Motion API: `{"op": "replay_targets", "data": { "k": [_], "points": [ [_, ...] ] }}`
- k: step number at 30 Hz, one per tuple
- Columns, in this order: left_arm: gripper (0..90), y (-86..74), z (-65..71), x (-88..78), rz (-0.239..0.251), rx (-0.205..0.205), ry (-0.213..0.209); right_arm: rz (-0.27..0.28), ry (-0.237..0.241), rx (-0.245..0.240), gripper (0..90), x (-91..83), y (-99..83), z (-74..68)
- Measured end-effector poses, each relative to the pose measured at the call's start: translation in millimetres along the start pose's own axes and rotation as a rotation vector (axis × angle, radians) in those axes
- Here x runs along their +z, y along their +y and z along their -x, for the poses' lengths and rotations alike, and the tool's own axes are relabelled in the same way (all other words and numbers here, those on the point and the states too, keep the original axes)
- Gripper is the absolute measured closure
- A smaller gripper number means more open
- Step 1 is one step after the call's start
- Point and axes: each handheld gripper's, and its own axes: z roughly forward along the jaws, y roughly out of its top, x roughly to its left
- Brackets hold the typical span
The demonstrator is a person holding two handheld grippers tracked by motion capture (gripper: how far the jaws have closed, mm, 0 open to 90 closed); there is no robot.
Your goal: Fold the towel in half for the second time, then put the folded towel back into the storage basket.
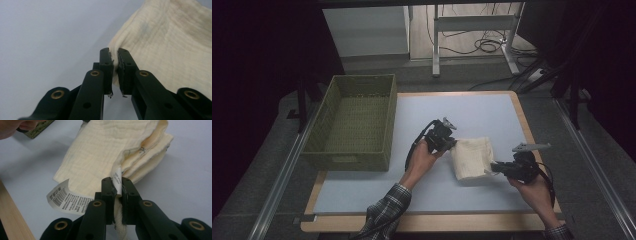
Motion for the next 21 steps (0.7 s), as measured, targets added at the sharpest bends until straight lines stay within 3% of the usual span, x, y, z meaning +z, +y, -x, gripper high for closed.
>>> {"op": "replay_targets", "data": {
  "k": [21],
  "points": [
    [82.7, 3.8, -20.7, -38.0, -0.028, 0.001, 0.065, 0.018, 0.080, -0.022, 82.2, 15.8, 31.6, -20.4]
  ]
}}
